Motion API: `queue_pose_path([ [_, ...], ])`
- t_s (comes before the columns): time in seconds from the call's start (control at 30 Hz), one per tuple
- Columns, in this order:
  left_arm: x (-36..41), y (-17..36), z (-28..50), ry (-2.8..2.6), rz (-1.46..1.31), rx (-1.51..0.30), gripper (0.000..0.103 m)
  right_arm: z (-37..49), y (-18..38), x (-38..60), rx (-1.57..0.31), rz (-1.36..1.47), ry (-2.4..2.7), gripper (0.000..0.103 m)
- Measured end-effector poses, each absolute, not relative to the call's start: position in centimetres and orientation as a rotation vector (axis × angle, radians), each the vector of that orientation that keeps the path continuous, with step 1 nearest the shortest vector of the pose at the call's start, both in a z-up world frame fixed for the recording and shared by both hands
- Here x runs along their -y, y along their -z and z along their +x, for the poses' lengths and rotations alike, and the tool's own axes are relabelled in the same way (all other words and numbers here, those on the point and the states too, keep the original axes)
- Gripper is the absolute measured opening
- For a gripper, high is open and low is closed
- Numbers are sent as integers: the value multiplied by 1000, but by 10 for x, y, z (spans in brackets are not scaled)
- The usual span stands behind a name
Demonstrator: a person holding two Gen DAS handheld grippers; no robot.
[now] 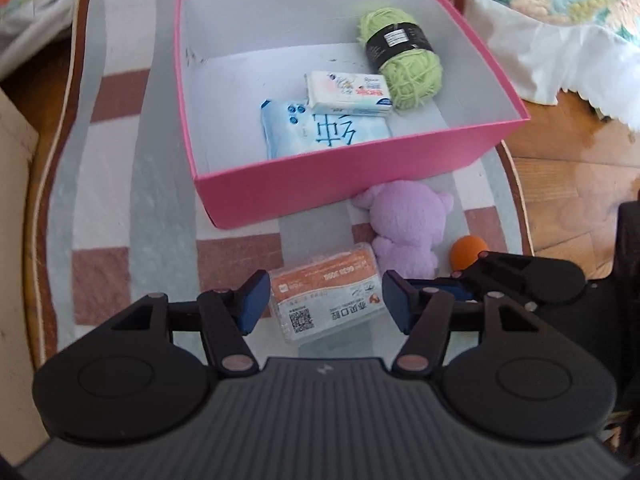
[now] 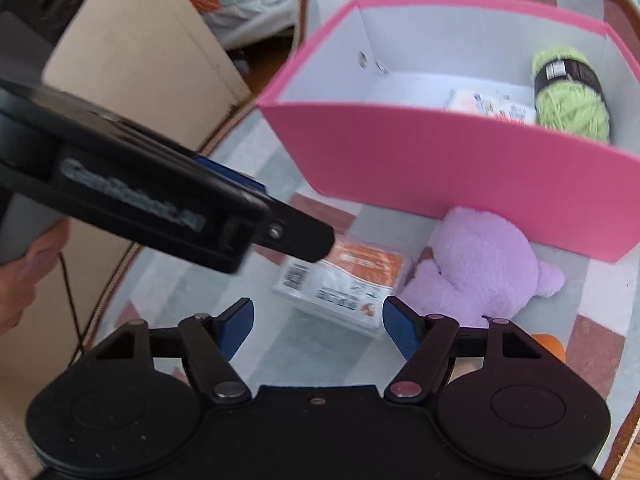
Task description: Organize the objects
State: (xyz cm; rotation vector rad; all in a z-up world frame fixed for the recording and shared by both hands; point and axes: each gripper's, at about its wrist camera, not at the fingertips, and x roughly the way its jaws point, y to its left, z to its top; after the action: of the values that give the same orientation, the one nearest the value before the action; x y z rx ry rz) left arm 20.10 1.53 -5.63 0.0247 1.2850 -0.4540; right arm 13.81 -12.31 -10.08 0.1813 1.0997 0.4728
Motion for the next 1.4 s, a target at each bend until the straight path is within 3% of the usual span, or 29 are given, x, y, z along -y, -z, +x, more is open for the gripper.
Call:
queue_pose_path([
  [0.4,-34,103,195,395,-5,-1183,64,137,121,124,-1095,238,-420,77],
  [0.47,-35,107,195,387,-2,-1171,72,138,122,122,-1085,241,-418,77],
  [0.57,-38,110,196,386,-27,-1153,74,138,123,122,-1066,245,-410,78],
  [0.77,-36,113,198,381,-44,-1247,75,130,119,114,-1042,177,-447,79],
  [0.9,-37,116,199,359,-114,-1318,69,126,117,115,-1043,177,-454,78],
  [0.97,-41,119,199,378,-173,-1326,61,125,117,110,-1028,127,-436,76],
  [1.03,-43,121,201,379,-195,-1332,60,126,120,102,-1028,41,-395,70],
  [1.27,-42,123,206,366,-208,-1340,60,128,130,107,-1005,113,-388,73],
  [1.4,-39,121,205,367,-186,-1357,59,118,131,92,-985,-14,-367,70],
])
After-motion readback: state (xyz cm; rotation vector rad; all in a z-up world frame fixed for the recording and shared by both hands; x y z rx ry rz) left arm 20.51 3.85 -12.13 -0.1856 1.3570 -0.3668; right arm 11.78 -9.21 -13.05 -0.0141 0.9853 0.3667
